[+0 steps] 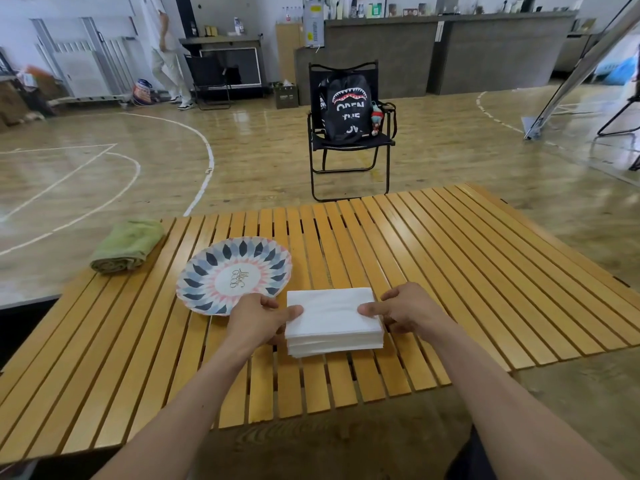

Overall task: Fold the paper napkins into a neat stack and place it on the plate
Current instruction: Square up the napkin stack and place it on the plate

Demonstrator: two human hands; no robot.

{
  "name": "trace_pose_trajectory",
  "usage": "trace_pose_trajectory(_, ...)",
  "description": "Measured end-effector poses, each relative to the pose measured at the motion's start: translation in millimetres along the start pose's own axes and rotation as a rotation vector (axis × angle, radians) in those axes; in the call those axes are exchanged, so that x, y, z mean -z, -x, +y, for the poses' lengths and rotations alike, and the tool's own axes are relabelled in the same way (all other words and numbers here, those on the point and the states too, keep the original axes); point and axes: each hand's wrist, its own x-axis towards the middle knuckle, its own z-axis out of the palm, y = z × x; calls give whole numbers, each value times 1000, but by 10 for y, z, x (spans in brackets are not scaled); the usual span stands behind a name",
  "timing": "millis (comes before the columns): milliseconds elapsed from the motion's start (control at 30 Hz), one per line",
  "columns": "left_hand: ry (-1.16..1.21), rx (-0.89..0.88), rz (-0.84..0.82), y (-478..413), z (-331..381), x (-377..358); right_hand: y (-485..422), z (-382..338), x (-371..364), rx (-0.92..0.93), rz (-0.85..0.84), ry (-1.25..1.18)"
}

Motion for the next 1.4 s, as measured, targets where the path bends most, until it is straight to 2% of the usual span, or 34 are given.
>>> trace_pose_trajectory(100, -39, 43, -64, 9, 11, 65, -24, 22, 46, -57, -36, -84)
trace_pose_trajectory(200, -7, 139, -211, 53, 72, 47, 9, 1, 50, -98, -98, -81)
trace_pose_trajectory(267, 4, 163, -250, 55, 97, 13, 18, -14, 30, -105, -109, -69)
trace_pose_trajectory(633, 111, 212, -293, -53, 33, 18, 2, -72, 21, -176, -198, -215)
trace_pose_trajectory(967, -3, 104, -205, -74, 63, -80, 20, -125, -41, -120, -147, -166)
trace_pose_trajectory(1233, 211, 158, -217, -47, 128, -53, 51, -138, 19, -126, -136, -287)
trace_pose_trajectory(1400, 417, 226, -335, -29, 144, -11, 63, -129, 49, -146, -175, -326)
